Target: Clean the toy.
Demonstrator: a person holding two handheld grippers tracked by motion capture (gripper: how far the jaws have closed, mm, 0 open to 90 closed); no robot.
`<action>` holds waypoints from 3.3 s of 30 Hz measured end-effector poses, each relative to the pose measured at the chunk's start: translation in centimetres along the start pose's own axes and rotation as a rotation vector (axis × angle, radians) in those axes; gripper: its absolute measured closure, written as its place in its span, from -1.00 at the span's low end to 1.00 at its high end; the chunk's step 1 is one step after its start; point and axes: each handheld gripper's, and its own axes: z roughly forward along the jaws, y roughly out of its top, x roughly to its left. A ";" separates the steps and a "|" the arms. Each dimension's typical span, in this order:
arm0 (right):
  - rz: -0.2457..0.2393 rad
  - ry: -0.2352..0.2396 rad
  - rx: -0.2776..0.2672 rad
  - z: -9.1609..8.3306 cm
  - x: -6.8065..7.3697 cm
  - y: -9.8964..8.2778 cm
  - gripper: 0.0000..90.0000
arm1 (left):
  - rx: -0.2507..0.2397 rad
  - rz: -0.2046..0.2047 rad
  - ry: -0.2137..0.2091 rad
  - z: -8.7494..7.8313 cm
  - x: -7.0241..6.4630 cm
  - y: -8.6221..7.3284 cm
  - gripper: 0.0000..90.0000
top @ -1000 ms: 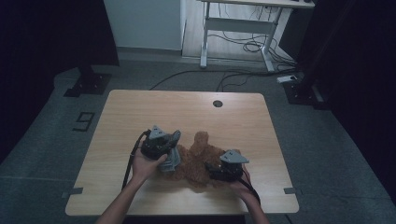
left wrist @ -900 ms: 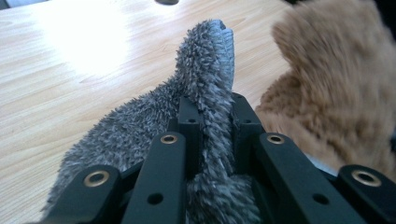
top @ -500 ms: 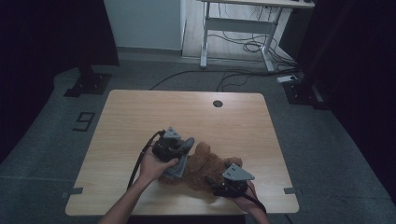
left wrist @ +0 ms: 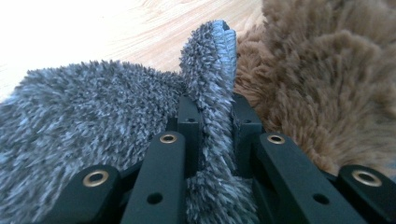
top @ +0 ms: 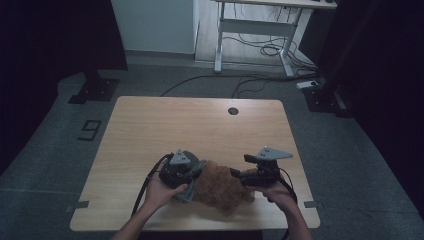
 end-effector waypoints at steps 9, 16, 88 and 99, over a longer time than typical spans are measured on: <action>0.064 0.171 0.133 2.0 0.6 -3.4 -0.61 | -0.020 -0.023 -0.049 -1.1 -0.1 -0.8 0.72; 0.051 0.215 0.166 3.1 2.1 -5.2 -0.71 | -0.033 -0.040 -0.078 -1.8 -0.1 -1.0 0.72; -0.275 -0.151 0.046 5.9 -0.9 -4.2 0.31 | -0.137 -0.136 -0.001 2.2 2.7 1.6 0.70; -0.272 -0.046 -0.027 4.8 0.3 -8.1 0.19 | -0.174 -0.042 -0.033 -0.6 0.1 5.4 0.69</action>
